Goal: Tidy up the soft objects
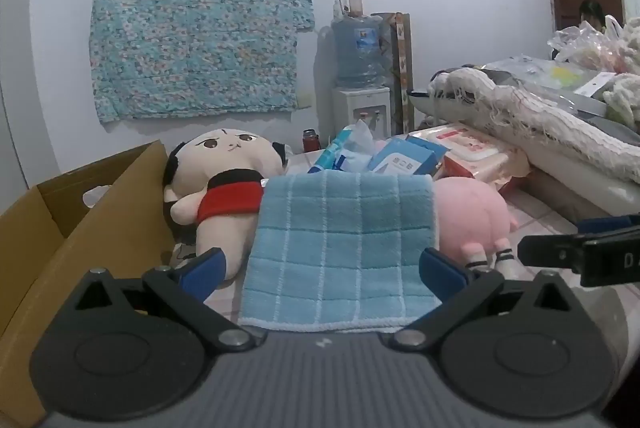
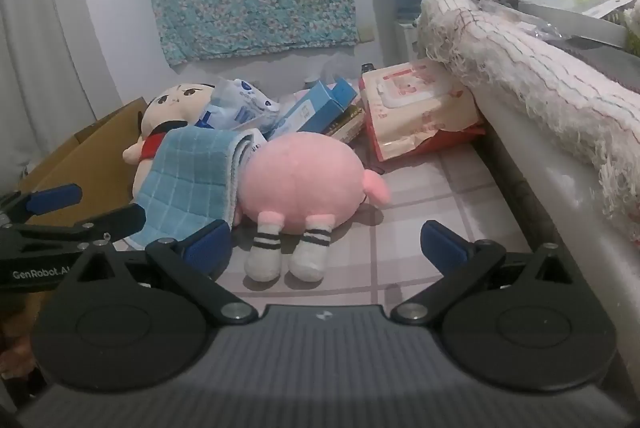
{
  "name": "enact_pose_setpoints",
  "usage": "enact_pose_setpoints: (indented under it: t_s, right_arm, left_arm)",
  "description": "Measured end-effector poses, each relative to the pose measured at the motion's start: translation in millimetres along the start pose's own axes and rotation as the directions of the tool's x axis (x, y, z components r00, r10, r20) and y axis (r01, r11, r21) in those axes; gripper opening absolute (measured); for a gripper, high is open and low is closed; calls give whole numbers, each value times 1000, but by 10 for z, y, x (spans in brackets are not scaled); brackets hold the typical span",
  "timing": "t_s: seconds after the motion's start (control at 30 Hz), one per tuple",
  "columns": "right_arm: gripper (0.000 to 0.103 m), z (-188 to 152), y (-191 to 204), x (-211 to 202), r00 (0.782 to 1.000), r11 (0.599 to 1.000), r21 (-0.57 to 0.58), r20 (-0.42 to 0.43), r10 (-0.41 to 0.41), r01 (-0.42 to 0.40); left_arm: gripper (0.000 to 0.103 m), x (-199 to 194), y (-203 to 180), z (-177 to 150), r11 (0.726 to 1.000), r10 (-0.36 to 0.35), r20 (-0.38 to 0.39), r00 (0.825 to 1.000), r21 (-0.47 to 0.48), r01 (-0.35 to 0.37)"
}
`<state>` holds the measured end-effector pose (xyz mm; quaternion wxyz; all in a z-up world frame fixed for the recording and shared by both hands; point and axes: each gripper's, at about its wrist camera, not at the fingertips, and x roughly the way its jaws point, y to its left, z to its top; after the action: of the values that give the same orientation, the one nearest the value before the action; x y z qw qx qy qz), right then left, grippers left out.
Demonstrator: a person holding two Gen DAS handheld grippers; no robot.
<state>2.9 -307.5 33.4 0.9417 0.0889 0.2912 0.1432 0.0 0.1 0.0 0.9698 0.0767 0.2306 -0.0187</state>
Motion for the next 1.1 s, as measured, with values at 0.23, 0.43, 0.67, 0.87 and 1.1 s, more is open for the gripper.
enact_pose_setpoints:
  t_s: [0.23,0.43,0.67,0.87,1.1]
  right_arm:
    - [102,-22,0,3,1000,1000,-3,0,1,-1]
    - [102,2,29,13,1000,1000,-8,-3,0,0]
    - [102,8,38,27,1000,1000,-11,-5,3,-3]
    - [102,21,55,27,1000,1000,-12,-6,7,-7]
    - [102,1,44,24,1000,1000,-19,-8,15,-15]
  left_arm:
    - [103,23,-59,-7,1000,9,-5,1000,-11,-9]
    - [103,32,47,5,1000,4,-22,1000,-29,-5]
    - [103,37,58,8,999,1,-23,1000,-34,-2]
    - [103,30,69,-5,999,-3,-27,1000,-32,2]
    - [103,32,71,-10,999,-6,-27,1000,-33,5]
